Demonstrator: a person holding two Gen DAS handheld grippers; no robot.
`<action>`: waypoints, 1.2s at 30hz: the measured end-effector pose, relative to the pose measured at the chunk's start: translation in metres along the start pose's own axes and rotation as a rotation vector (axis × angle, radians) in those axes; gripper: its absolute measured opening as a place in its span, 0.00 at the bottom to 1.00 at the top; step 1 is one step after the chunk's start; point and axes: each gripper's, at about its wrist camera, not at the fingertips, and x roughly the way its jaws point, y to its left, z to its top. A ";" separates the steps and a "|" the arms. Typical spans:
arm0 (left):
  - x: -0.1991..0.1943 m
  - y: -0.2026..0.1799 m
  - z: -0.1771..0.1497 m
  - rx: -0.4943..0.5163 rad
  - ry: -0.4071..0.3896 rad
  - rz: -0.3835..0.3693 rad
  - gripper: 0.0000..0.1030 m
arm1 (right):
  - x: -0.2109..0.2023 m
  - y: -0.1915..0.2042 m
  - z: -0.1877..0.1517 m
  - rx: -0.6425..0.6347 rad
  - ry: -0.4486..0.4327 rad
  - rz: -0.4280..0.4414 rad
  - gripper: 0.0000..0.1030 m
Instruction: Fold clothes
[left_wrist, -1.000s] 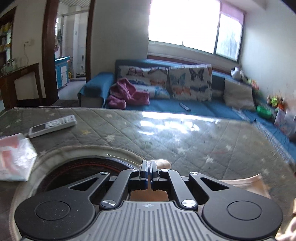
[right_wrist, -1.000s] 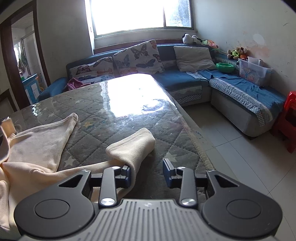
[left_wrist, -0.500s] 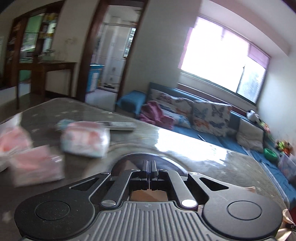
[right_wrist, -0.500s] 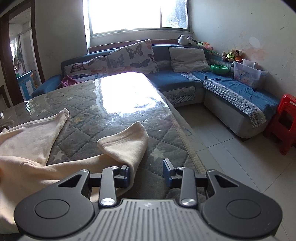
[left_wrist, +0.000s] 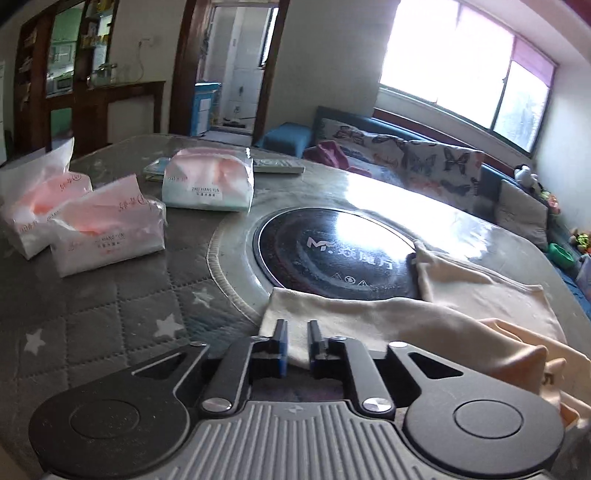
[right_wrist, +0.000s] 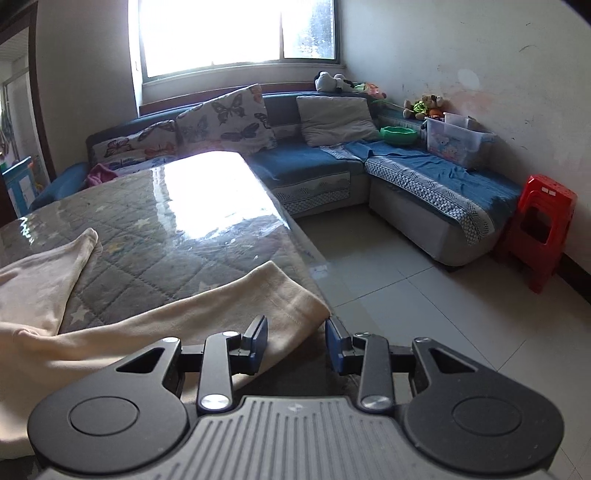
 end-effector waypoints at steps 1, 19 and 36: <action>0.005 -0.001 0.000 -0.011 0.006 0.009 0.21 | -0.002 0.000 0.000 -0.001 -0.005 0.003 0.33; 0.009 0.004 -0.006 0.054 -0.014 0.080 0.09 | 0.001 0.025 0.004 -0.098 -0.013 0.099 0.34; -0.012 0.056 -0.010 0.061 0.077 0.182 0.17 | 0.000 0.027 -0.003 -0.189 0.041 0.097 0.35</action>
